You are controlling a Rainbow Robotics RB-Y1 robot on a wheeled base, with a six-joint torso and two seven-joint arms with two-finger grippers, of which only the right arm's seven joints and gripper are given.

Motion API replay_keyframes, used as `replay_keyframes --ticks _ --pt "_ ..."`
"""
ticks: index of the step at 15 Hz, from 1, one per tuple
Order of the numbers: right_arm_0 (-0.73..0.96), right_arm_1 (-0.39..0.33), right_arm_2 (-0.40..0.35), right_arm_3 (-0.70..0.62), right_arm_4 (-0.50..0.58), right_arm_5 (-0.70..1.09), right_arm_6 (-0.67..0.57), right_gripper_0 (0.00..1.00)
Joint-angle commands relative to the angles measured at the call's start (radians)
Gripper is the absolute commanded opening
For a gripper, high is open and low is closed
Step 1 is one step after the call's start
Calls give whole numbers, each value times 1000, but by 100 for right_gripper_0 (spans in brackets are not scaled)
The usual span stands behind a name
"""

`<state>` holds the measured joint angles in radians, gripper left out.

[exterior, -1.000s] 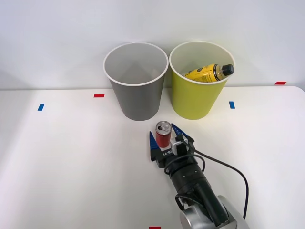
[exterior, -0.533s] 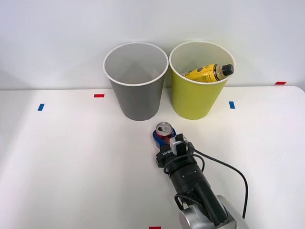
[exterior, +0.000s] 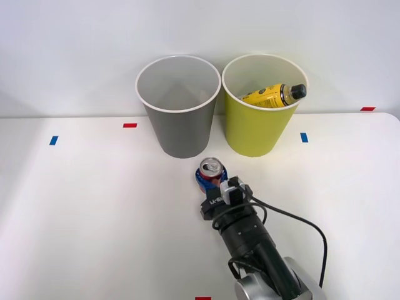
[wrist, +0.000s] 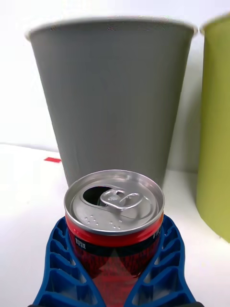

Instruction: Put cans in the gray bin, plastic bottles in the light green bin

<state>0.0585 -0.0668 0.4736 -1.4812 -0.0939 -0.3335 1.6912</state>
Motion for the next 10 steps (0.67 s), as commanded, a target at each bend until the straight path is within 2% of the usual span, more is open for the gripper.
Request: replay_keyframes --ticks 1,5,10 --pt "3 -59 46 -102 -7 24 -22 0" --pt "14 -139 71 -402 -23 297 -51 0" --pt "11 -149 54 -677 -69 544 -93 0"
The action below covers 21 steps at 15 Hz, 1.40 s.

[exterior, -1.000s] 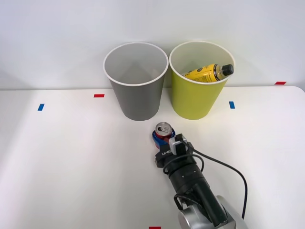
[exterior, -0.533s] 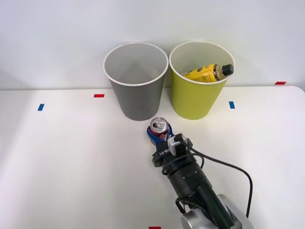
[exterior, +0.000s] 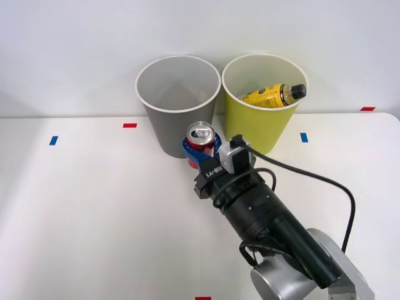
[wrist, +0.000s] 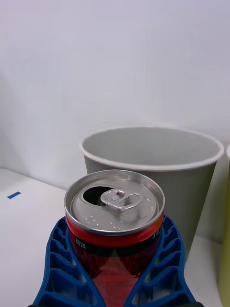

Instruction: Put cans in the gray bin, plastic bottles in the light green bin

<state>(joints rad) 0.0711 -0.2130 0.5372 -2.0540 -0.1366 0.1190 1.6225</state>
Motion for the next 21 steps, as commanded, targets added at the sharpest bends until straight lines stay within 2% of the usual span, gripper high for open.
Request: replay_keyframes --ticks 1,3,9,13,18,21 --pt "-14 3 -13 -138 -40 125 -33 0" --pt "-54 29 -28 -140 -58 134 -49 0" --pt "-237 147 -132 -126 -84 364 -85 0" --pt "-407 187 -180 120 -90 260 -105 0" --pt "-606 228 -249 368 -86 232 -121 0" --pt "-691 230 -269 542 -80 145 -124 0"
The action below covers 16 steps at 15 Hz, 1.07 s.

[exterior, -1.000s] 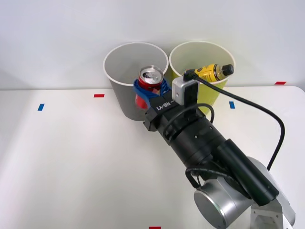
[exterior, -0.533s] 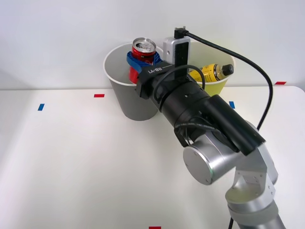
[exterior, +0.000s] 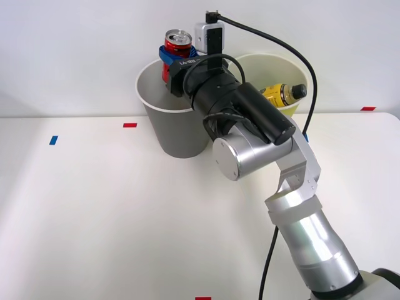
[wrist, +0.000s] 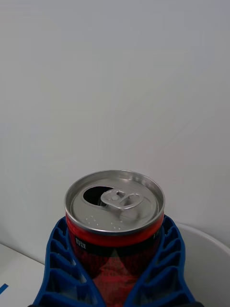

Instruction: Put cans in the gray bin, plastic bottles in the light green bin

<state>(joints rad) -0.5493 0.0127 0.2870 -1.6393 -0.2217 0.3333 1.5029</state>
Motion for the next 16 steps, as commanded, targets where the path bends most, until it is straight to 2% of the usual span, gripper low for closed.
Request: replay_keyframes --ticks 1,4,6,7,8,13,14,16 --pt "-87 5 -22 159 5 -89 -4 0" --pt "-92 5 -28 167 16 -108 5 2" --pt "-90 5 -28 167 21 -108 11 65" --pt "-92 5 -26 167 21 -108 16 91" --pt "-92 5 -26 167 24 -108 20 100" --pt "-74 5 -14 154 31 -111 59 100" --pt "-35 3 3 114 35 -111 69 100" --pt "57 -51 44 -2 39 -111 86 100"
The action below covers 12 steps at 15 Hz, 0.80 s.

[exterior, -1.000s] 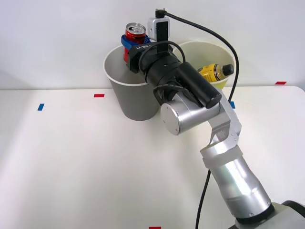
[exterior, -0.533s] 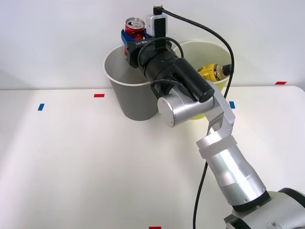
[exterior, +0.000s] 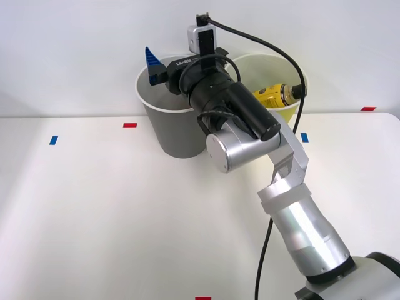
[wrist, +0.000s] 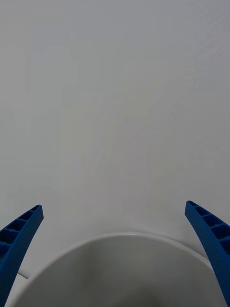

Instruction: Put cans in the gray bin, plastic bottles in the light green bin

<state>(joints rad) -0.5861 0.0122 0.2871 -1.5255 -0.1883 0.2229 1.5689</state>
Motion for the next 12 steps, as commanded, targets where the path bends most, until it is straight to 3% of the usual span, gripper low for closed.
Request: replay_keyframes --ticks 1,7,12 --pt "155 -80 73 -196 7 0 23 100" --pt "468 -202 115 -495 16 -17 46 100" --pt "729 -290 132 -545 16 -266 46 100"
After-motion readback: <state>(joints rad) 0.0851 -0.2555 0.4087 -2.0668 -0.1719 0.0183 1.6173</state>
